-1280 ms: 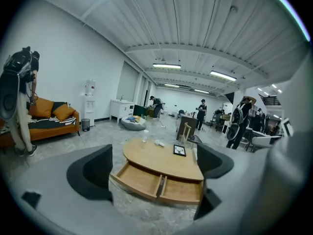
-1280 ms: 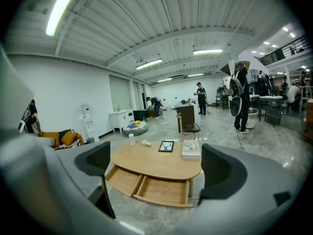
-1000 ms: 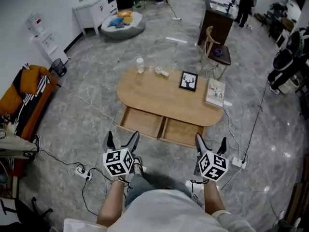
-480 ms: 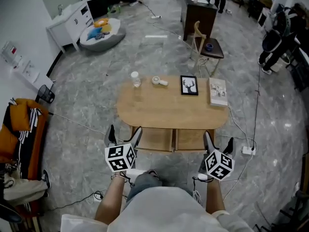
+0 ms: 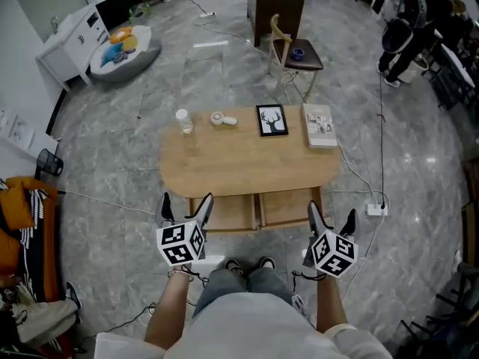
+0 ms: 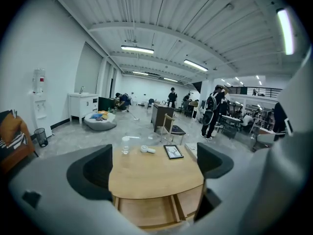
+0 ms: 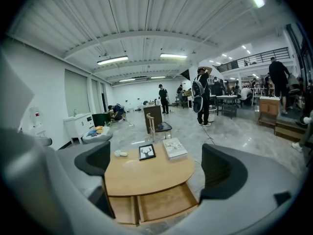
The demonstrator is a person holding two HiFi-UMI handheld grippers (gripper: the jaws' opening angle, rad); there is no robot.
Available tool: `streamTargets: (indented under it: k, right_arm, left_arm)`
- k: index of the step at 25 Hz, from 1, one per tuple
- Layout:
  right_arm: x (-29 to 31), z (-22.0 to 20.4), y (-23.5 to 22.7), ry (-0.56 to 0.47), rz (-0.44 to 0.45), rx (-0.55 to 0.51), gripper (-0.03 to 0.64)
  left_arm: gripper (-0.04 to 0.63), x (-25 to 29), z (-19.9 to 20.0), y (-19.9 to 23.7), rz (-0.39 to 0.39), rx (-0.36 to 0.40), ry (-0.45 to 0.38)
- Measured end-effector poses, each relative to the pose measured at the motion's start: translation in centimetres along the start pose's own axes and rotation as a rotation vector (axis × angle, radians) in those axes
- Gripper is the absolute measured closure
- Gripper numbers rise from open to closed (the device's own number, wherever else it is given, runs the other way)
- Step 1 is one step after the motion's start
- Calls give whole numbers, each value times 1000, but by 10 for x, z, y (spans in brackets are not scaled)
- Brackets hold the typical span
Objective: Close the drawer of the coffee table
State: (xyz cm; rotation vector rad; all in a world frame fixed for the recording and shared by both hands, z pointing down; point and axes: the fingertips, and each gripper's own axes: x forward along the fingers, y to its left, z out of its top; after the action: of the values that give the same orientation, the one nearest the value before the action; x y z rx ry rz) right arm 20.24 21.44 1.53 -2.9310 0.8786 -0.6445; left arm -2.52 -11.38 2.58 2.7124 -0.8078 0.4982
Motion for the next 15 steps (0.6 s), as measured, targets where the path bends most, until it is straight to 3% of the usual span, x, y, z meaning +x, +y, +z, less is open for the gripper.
streamTargets:
  k: [7, 15]
  right_arm:
    - [8, -15, -23, 49, 8, -31, 29]
    - [38, -84, -41, 152, 53, -70, 29]
  left_arm:
    - [61, 6, -28, -17, 15, -2, 52]
    - [61, 24, -115, -18, 68, -22, 150]
